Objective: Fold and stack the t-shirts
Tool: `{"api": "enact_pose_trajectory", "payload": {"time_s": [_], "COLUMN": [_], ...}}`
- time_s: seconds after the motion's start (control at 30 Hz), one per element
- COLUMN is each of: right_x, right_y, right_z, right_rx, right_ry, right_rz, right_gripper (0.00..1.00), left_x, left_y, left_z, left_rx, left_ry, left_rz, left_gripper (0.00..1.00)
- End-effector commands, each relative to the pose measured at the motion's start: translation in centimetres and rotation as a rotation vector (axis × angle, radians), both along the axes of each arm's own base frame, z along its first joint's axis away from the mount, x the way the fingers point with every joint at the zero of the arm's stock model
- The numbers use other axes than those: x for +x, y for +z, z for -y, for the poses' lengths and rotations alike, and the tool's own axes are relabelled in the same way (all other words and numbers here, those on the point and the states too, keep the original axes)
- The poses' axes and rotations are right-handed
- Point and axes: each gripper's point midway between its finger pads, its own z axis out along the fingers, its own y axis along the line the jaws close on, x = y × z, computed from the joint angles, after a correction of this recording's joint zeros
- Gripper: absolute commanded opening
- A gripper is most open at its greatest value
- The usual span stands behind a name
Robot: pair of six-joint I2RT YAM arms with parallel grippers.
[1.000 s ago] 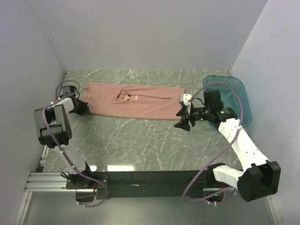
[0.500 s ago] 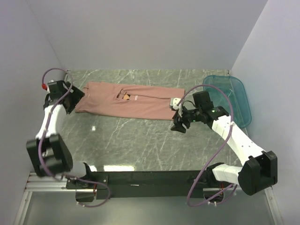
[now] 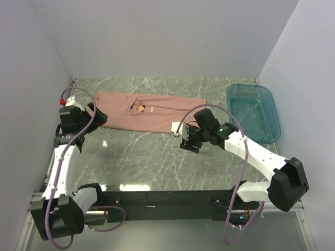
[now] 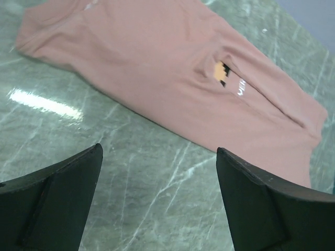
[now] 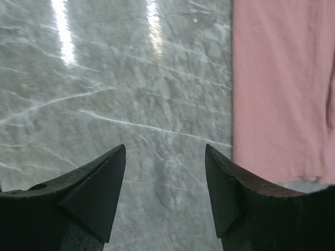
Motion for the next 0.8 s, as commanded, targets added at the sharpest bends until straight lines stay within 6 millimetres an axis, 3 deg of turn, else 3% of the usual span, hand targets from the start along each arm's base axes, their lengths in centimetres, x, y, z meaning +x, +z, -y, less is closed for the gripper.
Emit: {"api": "enact_pose_trajectory", "payload": {"time_s": [0.0,0.13,0.5,0.77], "right_x": [2.9,4.1,7.0,8.1], "right_y": [1.4,2.1,-1.4,-1.8], "right_z": [0.4,0.2,-0.5,-1.2], "right_rx": [-0.047,-0.065,-0.186,-0.219], "right_ry": [-0.062,-0.080,-0.099,-0.055], "right_rz": [0.139,0.182,0.197,0.201], "right_gripper": [0.69,0.70,0.71,0.72], "left_x": [0.2,0.4,0.2,0.2], "left_y": [2.6,2.7,3.3,3.4], "left_z": [0.9,1.1,0.6,0.5], "left_rx": [0.076,0.074,0.082,0.086], "left_ry": [-0.074,-0.079,-0.046,-0.040], "left_rz": [0.103,0.108,0.123,0.126], "left_gripper": [0.95,0.95,0.95,0.95]}}
